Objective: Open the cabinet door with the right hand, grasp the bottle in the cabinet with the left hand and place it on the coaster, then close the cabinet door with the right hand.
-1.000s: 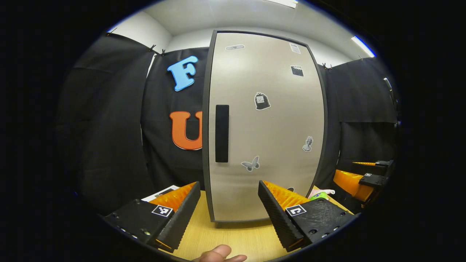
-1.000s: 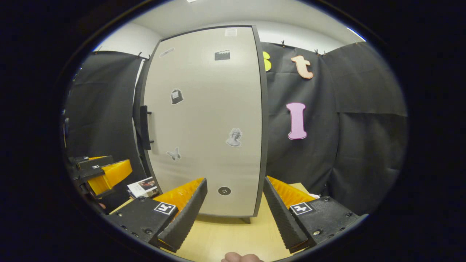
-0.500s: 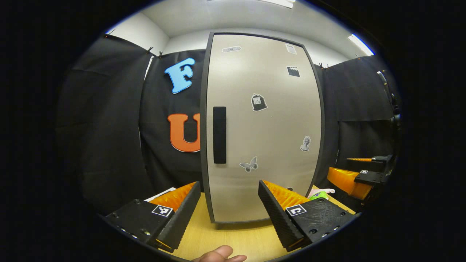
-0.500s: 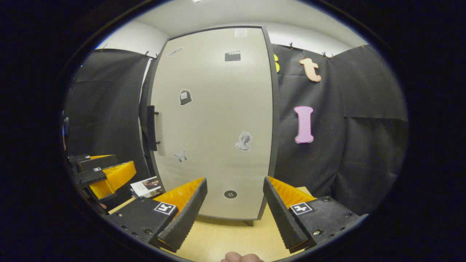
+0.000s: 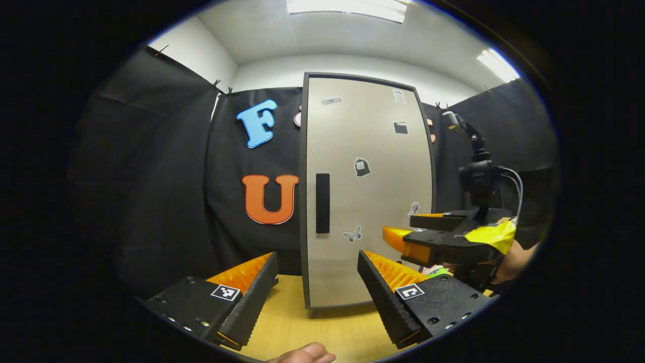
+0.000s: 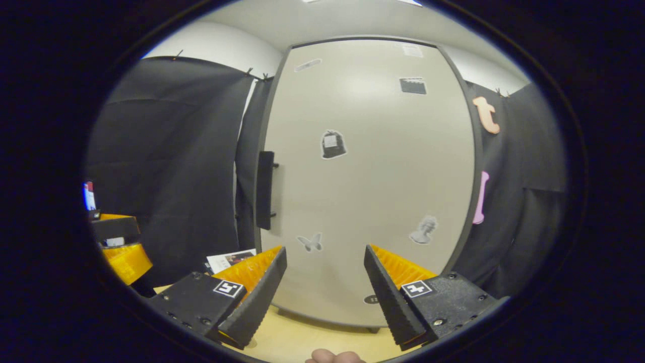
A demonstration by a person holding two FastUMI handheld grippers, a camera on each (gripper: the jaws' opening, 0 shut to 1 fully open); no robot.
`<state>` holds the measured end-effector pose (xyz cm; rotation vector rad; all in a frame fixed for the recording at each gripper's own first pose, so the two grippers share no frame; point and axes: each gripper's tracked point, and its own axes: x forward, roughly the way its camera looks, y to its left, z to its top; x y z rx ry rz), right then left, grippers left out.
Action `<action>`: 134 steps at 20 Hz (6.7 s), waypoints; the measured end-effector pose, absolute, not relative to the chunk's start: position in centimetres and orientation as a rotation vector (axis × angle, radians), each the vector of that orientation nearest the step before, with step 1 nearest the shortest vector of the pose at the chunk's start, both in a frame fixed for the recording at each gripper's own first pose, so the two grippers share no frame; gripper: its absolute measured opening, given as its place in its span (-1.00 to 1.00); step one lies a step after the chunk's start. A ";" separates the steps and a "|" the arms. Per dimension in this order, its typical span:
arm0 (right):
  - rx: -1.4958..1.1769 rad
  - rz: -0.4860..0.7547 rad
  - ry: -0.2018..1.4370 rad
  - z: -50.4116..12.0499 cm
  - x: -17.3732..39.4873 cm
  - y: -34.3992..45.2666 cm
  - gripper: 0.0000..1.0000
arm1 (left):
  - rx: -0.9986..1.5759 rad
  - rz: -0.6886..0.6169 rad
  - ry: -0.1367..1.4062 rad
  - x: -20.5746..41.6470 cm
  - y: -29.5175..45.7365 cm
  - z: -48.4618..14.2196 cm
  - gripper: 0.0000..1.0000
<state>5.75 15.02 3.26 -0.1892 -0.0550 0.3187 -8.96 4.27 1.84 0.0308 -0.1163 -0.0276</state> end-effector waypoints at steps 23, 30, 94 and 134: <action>-0.261 0.388 -0.065 5.1 13.4 26.8 -0.39 | 0.032 0.234 -0.065 -16.5 12.7 -0.8 0.92; -0.242 0.398 -0.017 5.0 13.0 26.8 -0.54 | 0.024 0.188 -0.063 -16.3 12.2 -1.5 0.92; -0.090 0.301 0.024 8.4 30.1 36.8 -0.51 | -0.095 -0.029 0.182 -9.2 16.9 -14.4 0.91; -0.062 0.182 0.021 5.3 2.4 14.4 -0.86 | 0.029 -0.127 -0.027 11.3 -2.1 -0.6 0.90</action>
